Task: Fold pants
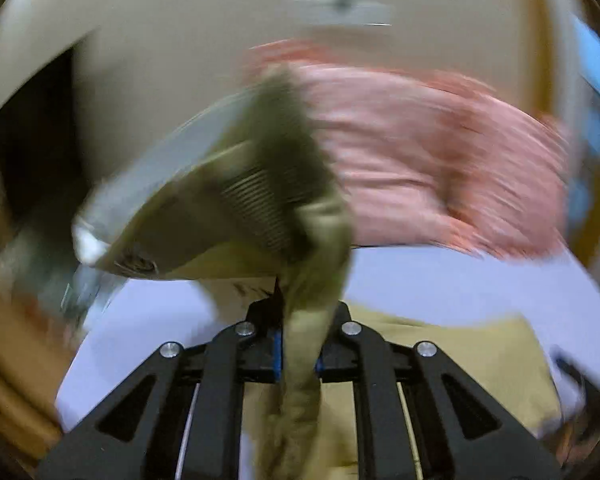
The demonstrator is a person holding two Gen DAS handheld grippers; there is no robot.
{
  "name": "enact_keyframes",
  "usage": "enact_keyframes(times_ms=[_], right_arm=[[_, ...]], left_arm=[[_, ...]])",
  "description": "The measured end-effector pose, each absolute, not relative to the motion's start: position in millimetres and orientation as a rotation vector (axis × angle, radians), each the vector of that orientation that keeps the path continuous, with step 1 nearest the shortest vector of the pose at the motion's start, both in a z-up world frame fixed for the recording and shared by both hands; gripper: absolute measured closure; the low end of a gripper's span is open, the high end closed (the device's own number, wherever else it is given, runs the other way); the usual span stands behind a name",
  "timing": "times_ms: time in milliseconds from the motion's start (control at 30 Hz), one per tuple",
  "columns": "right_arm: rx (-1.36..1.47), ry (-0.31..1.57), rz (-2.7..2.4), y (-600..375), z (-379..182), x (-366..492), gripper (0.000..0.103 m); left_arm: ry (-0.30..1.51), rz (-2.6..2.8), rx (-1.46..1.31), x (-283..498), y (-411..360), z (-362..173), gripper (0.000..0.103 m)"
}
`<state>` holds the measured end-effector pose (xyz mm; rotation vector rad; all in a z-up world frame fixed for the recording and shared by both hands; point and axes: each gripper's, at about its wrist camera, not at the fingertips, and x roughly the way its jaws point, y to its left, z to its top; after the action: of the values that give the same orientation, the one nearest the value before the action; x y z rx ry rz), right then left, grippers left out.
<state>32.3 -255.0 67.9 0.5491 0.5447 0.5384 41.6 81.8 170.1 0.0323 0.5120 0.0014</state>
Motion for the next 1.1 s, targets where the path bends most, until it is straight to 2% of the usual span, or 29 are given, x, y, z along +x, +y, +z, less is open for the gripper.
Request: enact_keyframes(times_ms=[100, 200, 333, 400, 433, 500, 533, 600, 633, 700, 800, 967, 1000, 1033, 1067, 1100], right_arm=[[0.671, 0.547, 0.475, -291, 65, 35, 0.017], [0.783, 0.575, 0.457, -314, 55, 43, 0.016], [0.804, 0.680, 0.464, -312, 42, 60, 0.016], [0.770, 0.736, 0.468, -302, 36, 72, 0.017], [0.730, 0.768, 0.461, -294, 34, 79, 0.019], [0.662, 0.798, 0.453, -285, 34, 83, 0.025], [0.630, 0.820, 0.455, -279, 32, 87, 0.027], [0.576, 0.839, 0.447, -272, 30, 94, 0.033], [0.549, 0.839, 0.450, -269, 29, 98, 0.033], [0.544, 0.841, 0.465, -268, 26, 104, 0.040], [0.566, 0.873, 0.491, -271, 22, 112, 0.051], [0.620, 0.912, 0.591, -283, 16, 120, 0.065], [0.637, 0.921, 0.616, -285, 15, 123, 0.067], [0.658, 0.940, 0.654, -287, 13, 126, 0.067], [0.683, 0.955, 0.695, -287, 12, 128, 0.068], [0.726, 0.978, 0.749, -287, 8, 131, 0.075]], left_arm=[[0.522, -0.220, 0.233, 30, -15, 147, 0.091], [0.585, -0.402, 0.460, 11, -94, 87, 0.091], [0.640, -0.459, 0.613, -4, -132, 32, 0.087], [0.630, -0.446, 0.624, -11, -127, 32, 0.077], [0.635, -0.469, 0.591, -16, -116, 41, 0.074], [0.638, -0.516, 0.523, -27, -102, 59, 0.061], [0.643, -0.537, 0.476, -28, -91, 68, 0.056], [0.633, -0.537, 0.314, -22, -48, 95, 0.040], [0.634, -0.504, 0.261, -13, -34, 102, 0.037], [0.682, -0.381, 0.080, 23, 24, 106, 0.033], [0.859, -0.253, -0.150, 80, 91, 79, 0.036], [1.032, -0.356, -0.235, 114, 94, 43, 0.034], [1.048, -0.375, -0.238, 116, 90, 39, 0.024], [1.041, -0.382, -0.234, 117, 88, 36, 0.021], [1.043, -0.395, -0.232, 118, 86, 36, 0.021], [1.047, -0.410, -0.237, 118, 85, 36, 0.028]])
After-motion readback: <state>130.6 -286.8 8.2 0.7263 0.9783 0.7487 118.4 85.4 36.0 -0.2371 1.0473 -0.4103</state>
